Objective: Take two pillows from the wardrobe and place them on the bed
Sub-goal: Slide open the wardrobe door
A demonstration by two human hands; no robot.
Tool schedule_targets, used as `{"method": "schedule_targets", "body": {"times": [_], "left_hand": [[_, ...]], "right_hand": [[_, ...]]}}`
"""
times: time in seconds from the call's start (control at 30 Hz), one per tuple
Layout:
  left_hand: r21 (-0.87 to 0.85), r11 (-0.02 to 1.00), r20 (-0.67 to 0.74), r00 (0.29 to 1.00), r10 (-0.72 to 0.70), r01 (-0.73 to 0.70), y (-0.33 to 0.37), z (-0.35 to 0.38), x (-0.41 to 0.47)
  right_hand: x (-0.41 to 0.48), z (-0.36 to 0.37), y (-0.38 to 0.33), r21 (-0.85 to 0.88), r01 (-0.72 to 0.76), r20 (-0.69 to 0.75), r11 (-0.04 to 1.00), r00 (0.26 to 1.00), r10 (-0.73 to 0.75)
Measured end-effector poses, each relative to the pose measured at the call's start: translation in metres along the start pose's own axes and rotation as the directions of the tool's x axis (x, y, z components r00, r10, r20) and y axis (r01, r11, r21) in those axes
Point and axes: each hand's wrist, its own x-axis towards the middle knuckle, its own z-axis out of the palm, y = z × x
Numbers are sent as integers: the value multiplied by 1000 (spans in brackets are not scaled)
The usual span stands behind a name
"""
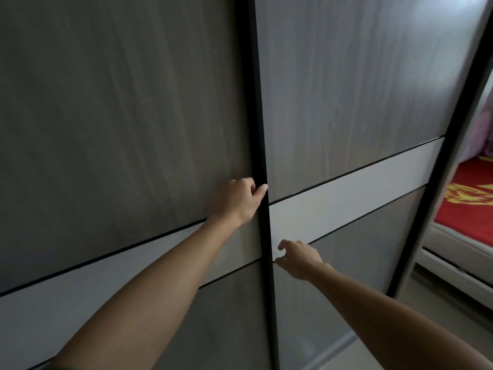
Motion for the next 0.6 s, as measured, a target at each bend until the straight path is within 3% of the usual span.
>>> {"method": "schedule_targets", "body": {"times": [0.17,0.37,0.6], "left_hand": [[121,992,-75,996,39,-30,-3,17,15],[168,986,-130,991,35,-13,-5,17,8],[195,978,-149,988,-42,71,-29,-4,-18]], "right_hand": [[32,22,-3,-96,106,105,990,990,-96],[49,33,8,-174,308,106,936,950,-293],[39,44,-21,-124,464,144,877,883,-447]]}}
